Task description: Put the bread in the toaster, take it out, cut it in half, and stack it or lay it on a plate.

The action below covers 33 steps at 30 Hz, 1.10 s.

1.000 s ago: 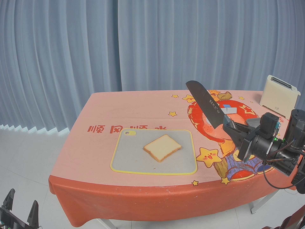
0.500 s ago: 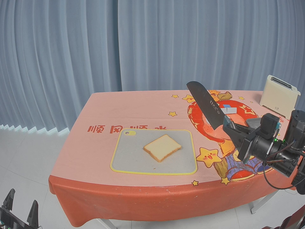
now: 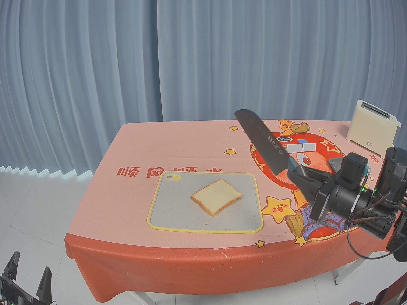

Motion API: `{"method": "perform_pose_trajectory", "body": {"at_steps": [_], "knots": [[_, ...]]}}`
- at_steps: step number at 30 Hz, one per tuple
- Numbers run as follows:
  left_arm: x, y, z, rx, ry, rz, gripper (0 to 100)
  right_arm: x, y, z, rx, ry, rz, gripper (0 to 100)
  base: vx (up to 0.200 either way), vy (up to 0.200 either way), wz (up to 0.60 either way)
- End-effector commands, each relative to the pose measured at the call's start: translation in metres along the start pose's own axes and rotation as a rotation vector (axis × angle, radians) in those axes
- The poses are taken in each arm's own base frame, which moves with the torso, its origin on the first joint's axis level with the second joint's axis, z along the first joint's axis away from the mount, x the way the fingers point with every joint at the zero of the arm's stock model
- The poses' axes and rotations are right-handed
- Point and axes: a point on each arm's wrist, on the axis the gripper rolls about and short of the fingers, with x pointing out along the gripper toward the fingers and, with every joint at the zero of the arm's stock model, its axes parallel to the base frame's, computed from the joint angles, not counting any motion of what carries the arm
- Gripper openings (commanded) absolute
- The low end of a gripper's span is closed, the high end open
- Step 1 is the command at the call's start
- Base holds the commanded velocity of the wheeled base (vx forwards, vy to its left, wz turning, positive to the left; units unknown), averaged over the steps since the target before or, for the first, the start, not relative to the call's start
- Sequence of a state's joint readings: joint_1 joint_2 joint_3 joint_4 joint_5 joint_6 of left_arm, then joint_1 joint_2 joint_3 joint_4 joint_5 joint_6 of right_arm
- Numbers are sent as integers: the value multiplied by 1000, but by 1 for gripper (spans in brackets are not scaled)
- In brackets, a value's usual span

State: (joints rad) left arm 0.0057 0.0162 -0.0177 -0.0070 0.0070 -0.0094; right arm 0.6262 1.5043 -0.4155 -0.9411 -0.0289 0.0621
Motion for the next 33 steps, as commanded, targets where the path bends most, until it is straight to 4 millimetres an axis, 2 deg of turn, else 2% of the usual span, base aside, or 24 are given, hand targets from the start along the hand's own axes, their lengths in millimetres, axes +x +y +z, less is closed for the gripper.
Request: {"method": "perform_pose_trajectory", "body": {"at_steps": [1,8,12,20,33], "knots": [[0,0,-5,-4,1,1,100,11,20,-5,-14,22,77,0,0,0,0],[0,0,-5,-3,2,4,100,38,27,15,-12,-27,94,0,0,0,0],[0,0,-6,0,5,-2,100,54,32,20,-17,27,100,0,0,0,0],[0,0,-5,5,1,-4,100,60,45,7,-19,93,123,0,0,0,0],[0,0,-4,9,-14,-7,100,57,40,3,32,114,103,0,0,0,0]]}}
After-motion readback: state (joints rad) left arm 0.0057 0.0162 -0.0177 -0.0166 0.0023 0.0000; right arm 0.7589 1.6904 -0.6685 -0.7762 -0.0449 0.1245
